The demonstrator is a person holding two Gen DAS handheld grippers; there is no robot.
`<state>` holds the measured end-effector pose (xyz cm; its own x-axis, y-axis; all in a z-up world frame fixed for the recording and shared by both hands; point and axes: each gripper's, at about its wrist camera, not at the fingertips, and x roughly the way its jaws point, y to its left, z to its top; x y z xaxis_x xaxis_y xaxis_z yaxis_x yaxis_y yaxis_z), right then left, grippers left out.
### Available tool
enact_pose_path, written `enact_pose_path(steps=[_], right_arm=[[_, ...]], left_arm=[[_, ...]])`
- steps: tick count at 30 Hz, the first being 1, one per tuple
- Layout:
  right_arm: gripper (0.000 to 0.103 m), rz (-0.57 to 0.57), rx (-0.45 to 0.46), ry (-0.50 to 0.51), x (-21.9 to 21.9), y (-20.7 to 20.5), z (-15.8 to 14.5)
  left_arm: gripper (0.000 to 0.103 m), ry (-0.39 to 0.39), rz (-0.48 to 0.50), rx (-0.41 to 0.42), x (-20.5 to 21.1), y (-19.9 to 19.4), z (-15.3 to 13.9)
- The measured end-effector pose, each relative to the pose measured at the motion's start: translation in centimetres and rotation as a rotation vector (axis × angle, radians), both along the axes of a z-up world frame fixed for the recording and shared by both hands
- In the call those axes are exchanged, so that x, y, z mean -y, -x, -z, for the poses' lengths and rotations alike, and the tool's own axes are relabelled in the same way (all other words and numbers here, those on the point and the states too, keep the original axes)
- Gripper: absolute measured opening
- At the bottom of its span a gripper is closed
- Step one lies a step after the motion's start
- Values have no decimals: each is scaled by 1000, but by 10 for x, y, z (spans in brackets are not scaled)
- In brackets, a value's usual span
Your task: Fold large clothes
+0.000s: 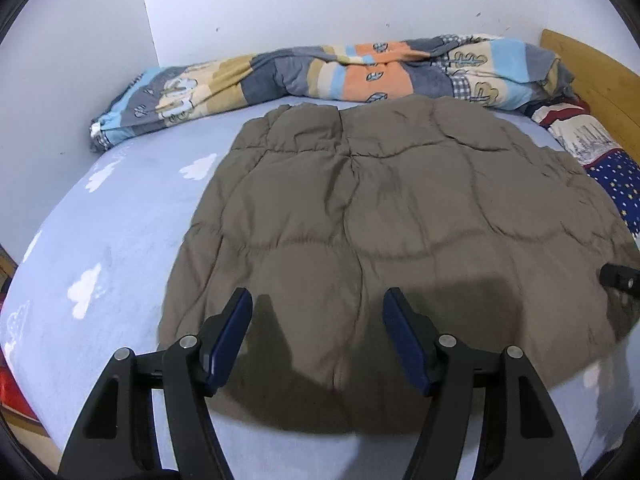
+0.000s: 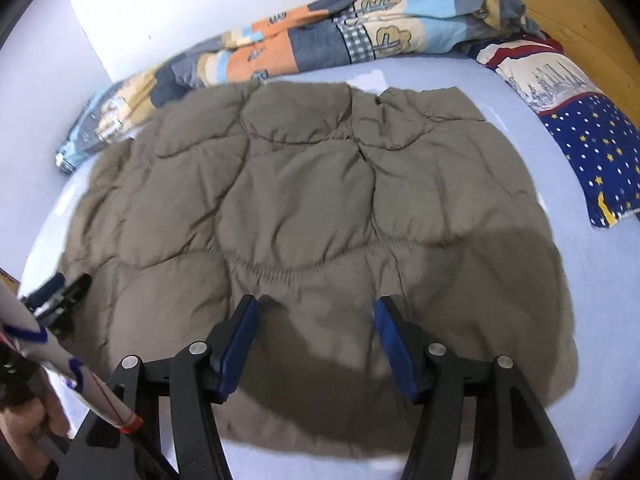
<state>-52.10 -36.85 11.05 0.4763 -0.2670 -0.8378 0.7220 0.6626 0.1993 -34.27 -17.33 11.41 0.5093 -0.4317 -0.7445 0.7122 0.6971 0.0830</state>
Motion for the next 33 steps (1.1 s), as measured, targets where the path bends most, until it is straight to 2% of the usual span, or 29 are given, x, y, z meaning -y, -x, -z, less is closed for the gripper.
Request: enact_pose_path(steps=[4,6,12,16,21,22,25,27,29,31,33], right_arm=[[65,23,39,-6,-14,24,-8],[65,32,47,-3,-19,33,-11],[65,59,34,20,-23,44,-12],[65,93,-19,49,-14,46,-6],[66,96,-96,35,-7,36,16],[67,89,-113,41,-7,33,20],[68,87,-129,39,-7,31,28],[67,101,-71,10,-3,40,23],[65,147,42,16,2,62,4],[65,200,51,63,6,81,-6],[61,283,29,81,16,107,-4]], left_arm=[[67,5,4,60,-28,23,-5],[67,-4,-2,61,-39,25,-6],[67,9,-57,94,-64,6,-11],[67,-27,-92,12,-71,-25,16],[72,25,-154,-204,-79,-59,44],[73,32,-157,-210,-80,-61,45],[72,47,-160,-182,-82,-56,37],[72,100,-152,-152,-90,-49,24],[72,146,-143,-111,-97,-42,12],[72,174,-140,-65,-100,-39,4],[72,162,-136,-71,-95,-43,5]])
